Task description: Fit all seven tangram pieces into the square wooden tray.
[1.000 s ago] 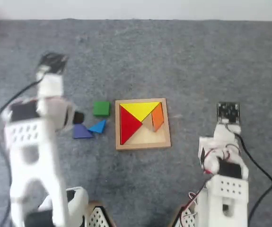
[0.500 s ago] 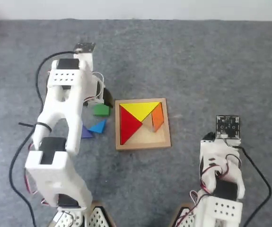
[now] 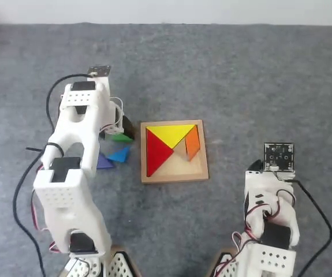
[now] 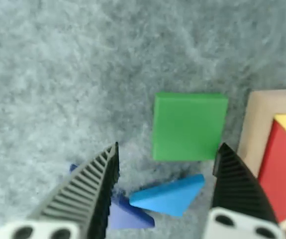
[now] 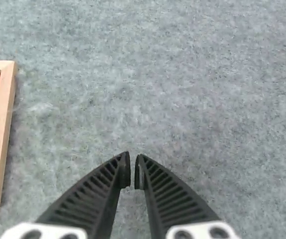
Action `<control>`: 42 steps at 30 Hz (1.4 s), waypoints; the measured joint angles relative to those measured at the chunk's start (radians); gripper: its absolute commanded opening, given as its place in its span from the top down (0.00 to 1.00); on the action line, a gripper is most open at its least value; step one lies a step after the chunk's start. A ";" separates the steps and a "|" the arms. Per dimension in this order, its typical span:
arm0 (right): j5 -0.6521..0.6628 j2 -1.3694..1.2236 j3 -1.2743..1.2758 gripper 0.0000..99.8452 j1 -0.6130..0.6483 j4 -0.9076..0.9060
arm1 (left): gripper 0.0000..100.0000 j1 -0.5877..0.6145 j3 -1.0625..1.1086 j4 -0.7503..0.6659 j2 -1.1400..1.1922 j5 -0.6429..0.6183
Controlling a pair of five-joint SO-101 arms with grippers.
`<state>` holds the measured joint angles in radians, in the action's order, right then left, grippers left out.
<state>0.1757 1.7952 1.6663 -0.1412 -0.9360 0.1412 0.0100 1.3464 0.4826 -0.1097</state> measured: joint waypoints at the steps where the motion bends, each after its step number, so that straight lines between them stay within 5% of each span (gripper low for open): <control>1: 0.000 0.000 0.000 0.97 0.000 0.000 | 0.70 0.000 0.000 -0.003 0.000 0.000; 7: 0.000 0.000 0.000 0.97 0.000 0.000 | 0.71 -0.046 -0.031 -0.009 0.049 0.002; 26: 0.000 0.000 0.000 0.97 0.000 0.000 | 0.97 -0.057 -0.155 -0.003 0.098 0.018; 35: 0.000 0.000 0.000 0.97 0.000 0.000 | 0.76 -0.058 -0.150 0.043 0.006 0.029; 42: 0.000 0.000 0.000 0.97 0.000 0.000 | 0.75 -0.058 -0.150 0.034 0.006 0.040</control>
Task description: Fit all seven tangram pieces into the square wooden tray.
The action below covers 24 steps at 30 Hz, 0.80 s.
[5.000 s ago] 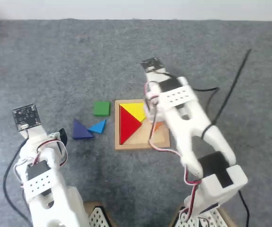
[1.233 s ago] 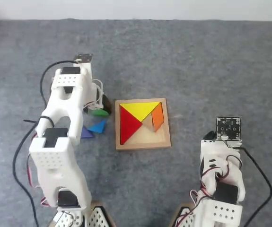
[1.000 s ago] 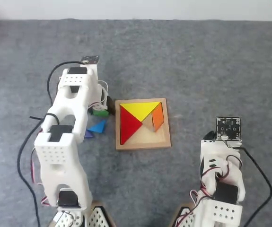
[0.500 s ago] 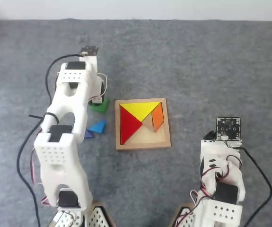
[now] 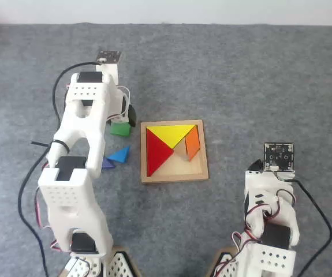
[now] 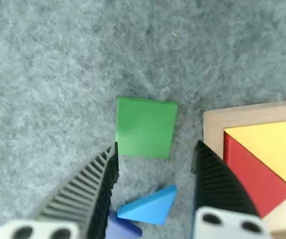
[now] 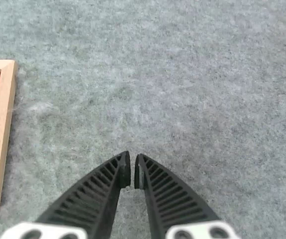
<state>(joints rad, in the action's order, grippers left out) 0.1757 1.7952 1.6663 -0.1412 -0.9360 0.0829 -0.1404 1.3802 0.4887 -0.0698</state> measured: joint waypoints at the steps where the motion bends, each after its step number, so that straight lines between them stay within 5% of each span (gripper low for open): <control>1: 0.000 0.000 0.000 0.97 0.000 0.000 | 0.75 0.000 0.000 -0.003 0.000 0.002; 10: 0.000 0.000 0.000 0.97 0.000 0.000 | 0.76 0.031 -0.041 -0.028 0.133 0.037; 18: 0.000 0.000 0.000 0.97 0.000 0.000 | 0.93 0.014 -0.069 -0.032 0.137 0.061; 24: 0.000 0.000 0.000 0.97 0.000 0.000 | 0.95 0.000 -0.086 -0.040 0.147 0.061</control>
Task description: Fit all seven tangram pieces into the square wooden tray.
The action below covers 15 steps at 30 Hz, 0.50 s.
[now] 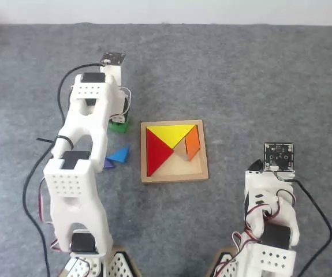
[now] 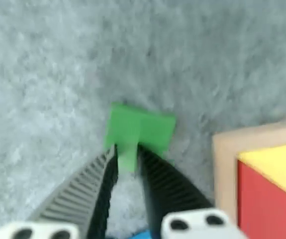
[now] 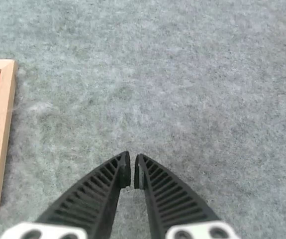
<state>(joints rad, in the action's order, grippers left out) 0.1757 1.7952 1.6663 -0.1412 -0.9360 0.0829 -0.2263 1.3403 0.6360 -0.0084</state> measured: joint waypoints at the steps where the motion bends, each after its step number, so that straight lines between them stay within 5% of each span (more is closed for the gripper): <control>1: 0.000 0.000 0.000 0.97 0.000 0.000 | 0.93 0.000 0.000 0.000 0.000 0.000; 6: 0.000 0.000 0.000 0.97 0.000 0.000 | 0.77 0.011 0.000 0.002 0.000 0.000; 15: 0.000 0.000 0.000 0.97 0.000 0.000 | 0.77 0.005 -0.058 0.006 0.009 0.034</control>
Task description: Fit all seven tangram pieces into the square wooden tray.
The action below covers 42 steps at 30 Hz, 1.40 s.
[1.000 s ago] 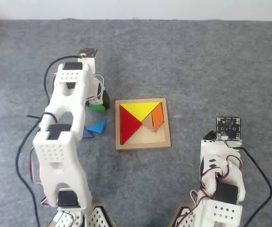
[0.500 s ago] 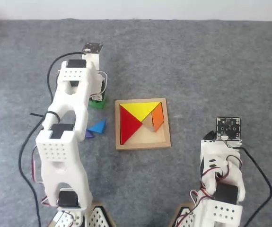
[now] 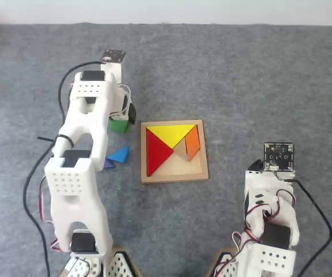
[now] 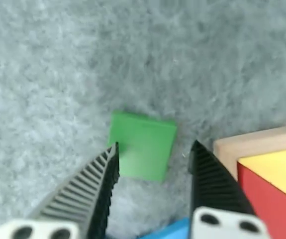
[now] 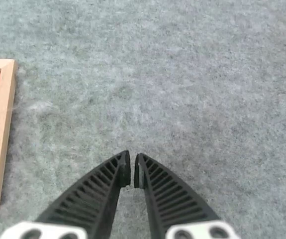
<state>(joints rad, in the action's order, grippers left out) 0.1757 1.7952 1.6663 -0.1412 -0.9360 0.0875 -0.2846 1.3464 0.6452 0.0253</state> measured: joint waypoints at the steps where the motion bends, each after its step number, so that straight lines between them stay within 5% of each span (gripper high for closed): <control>1: 0.000 0.000 0.000 0.97 0.000 0.000 | 0.77 0.000 -0.002 0.000 0.000 0.003; 16: 0.000 0.000 0.000 0.97 0.000 0.000 | 0.77 0.025 -0.068 0.009 0.106 0.034; 31: 0.000 0.000 0.000 0.97 0.000 0.000 | 0.87 -0.003 -0.135 0.124 0.104 0.049; 42: 0.000 0.000 0.000 0.97 0.000 0.000 | 0.76 -0.032 -0.117 0.149 0.124 0.089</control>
<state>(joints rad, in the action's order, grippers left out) 0.1757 1.7952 1.6663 -0.1412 -0.9360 0.0552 -0.4012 1.4952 0.7695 0.1143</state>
